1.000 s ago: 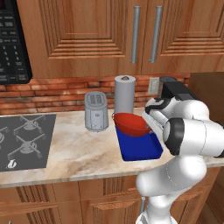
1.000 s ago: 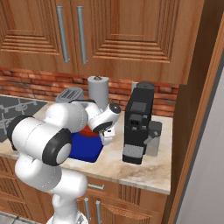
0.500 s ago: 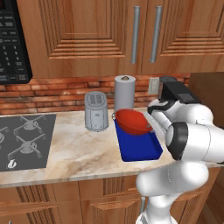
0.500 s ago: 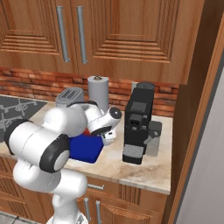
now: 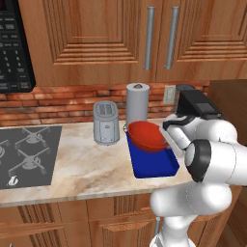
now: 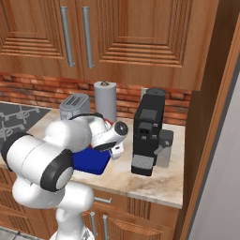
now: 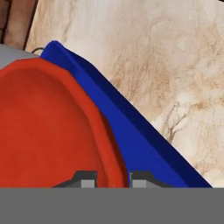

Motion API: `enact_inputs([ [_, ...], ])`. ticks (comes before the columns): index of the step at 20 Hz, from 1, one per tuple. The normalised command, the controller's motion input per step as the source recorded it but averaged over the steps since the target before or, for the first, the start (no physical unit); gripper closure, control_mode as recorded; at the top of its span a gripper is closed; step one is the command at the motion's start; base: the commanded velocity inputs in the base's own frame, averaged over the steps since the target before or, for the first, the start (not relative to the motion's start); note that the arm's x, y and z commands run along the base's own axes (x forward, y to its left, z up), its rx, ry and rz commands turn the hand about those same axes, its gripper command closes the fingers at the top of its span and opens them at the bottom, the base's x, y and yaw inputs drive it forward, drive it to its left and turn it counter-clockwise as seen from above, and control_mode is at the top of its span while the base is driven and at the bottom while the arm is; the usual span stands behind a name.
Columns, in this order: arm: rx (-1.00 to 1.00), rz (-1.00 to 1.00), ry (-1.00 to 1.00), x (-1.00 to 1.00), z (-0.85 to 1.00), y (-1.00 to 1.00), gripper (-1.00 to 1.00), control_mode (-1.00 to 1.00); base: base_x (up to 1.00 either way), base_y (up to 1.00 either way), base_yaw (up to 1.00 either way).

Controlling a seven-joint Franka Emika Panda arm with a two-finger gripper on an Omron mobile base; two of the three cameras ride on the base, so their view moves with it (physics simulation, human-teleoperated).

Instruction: Place the two vegetables and bowl onto the tray for setting up a vegetable dip station.

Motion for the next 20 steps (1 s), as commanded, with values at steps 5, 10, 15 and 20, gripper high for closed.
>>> enact_inputs([
  [5,-0.10,0.00,0.04,0.03,0.00,-0.02,1.00,-1.00,0.00,0.00,0.00],
  [10,-0.09,-0.02,0.05,0.08,0.00,-0.08,1.00,-1.00,0.00,0.00,0.00],
  [15,-0.03,-0.03,0.02,0.11,0.00,-0.08,1.00,-1.00,0.00,0.00,0.00],
  [20,0.00,-0.04,0.01,0.10,0.00,-0.03,1.00,-1.00,0.00,0.00,0.00],
])
